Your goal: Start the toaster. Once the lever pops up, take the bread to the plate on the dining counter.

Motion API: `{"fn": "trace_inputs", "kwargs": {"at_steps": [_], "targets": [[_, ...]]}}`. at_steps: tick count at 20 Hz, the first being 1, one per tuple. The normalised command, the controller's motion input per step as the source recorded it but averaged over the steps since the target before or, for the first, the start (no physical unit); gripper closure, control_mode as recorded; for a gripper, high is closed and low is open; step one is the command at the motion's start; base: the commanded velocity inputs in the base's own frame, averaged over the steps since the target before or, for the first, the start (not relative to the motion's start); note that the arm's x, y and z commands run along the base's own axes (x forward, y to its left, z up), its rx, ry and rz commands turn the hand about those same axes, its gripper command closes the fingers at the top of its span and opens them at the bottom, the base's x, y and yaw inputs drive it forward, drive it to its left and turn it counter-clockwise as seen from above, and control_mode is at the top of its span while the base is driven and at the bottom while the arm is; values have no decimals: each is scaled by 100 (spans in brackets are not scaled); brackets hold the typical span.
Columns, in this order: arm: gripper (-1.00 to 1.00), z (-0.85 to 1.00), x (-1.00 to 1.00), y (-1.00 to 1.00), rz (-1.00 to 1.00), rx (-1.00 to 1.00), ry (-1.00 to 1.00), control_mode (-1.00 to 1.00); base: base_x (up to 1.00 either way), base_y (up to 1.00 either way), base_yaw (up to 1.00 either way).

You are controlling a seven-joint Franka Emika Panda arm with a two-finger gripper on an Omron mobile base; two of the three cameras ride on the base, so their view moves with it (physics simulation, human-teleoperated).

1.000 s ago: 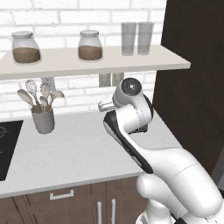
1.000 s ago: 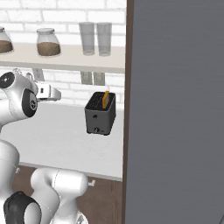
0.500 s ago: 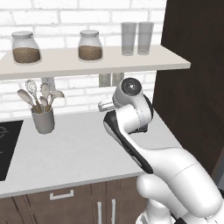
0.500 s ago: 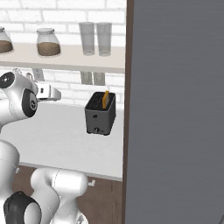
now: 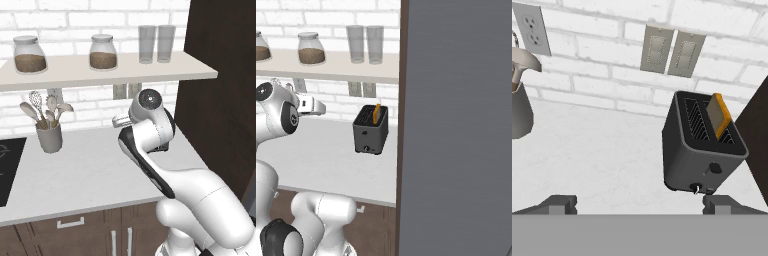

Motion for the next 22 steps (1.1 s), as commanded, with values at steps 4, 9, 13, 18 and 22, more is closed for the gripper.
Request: {"fn": "trace_inputs", "kwargs": {"at_steps": [4,9,13,18,22], "targets": [[-100,0,0,0,0,0,0,-100,0,0,0],[-100,0,0,0,0,0,0,-100,0,0,0],[-100,0,0,0,0,0,0,-100,0,0,0],[-100,0,0,0,0,0,0,-100,0,0,0],[-100,0,0,0,0,0,0,-100,0,0,0]]}}
